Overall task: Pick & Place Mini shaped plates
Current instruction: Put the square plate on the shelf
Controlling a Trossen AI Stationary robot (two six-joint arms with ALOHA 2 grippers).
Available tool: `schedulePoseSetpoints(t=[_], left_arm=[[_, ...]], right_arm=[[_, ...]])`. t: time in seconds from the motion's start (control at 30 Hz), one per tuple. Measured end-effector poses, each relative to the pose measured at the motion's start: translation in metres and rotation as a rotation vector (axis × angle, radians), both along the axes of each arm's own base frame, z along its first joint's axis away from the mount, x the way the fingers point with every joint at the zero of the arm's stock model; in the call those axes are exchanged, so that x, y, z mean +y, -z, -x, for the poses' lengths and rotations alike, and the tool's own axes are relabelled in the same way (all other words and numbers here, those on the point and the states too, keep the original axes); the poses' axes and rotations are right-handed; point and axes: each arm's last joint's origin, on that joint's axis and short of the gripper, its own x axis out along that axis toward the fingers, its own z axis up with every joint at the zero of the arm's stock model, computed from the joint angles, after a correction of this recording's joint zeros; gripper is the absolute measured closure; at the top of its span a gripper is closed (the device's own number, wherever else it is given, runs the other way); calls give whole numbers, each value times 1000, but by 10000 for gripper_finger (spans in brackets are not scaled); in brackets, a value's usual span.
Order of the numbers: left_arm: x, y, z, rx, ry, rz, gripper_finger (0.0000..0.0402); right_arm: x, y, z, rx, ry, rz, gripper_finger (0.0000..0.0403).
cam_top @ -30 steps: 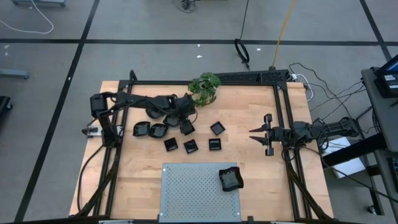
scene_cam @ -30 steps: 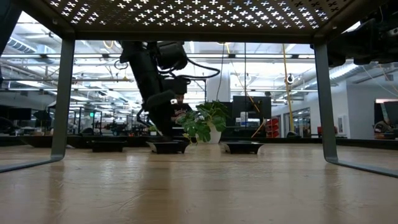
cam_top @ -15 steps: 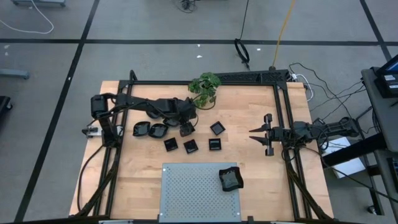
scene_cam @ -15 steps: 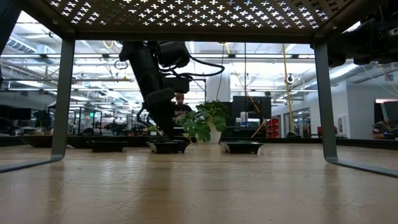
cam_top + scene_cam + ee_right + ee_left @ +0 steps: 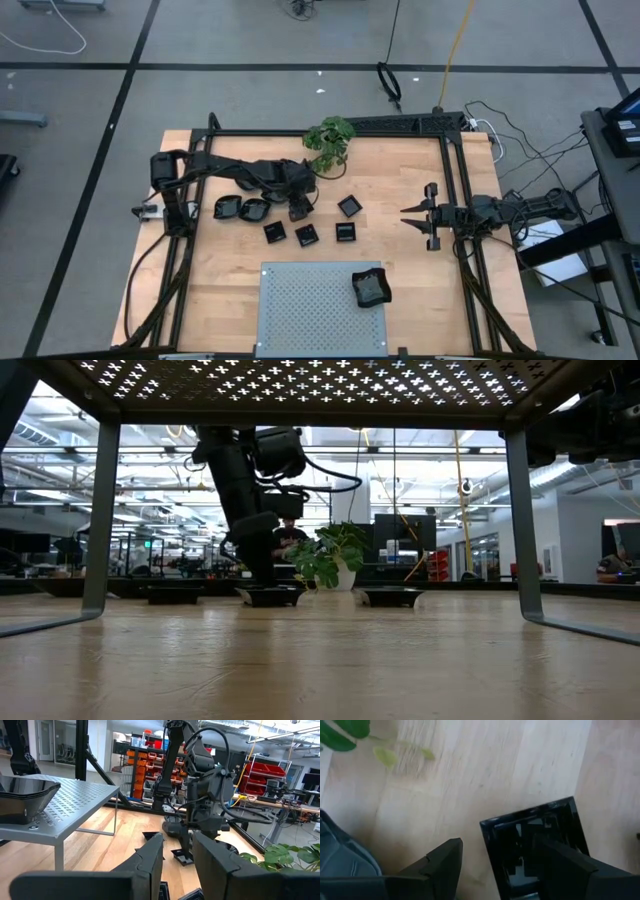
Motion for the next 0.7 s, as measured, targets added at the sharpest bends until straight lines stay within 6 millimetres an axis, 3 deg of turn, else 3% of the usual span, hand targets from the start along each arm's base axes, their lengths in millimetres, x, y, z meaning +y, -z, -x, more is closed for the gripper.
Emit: schedulePoseSetpoints(t=[0.13, 0.43, 0.7], left_arm=[[1, 2, 0, 10, -2, -3, 174], [0, 2, 0, 4, 5, 9, 286], [0, 2, 0, -1, 14, 29, 344]], right_arm=[[0, 0, 0, 0, 0, 0, 308], [0, 0, 0, 1, 0, 0, 308], [0, 0, 0, 1, 0, 0, 308]])
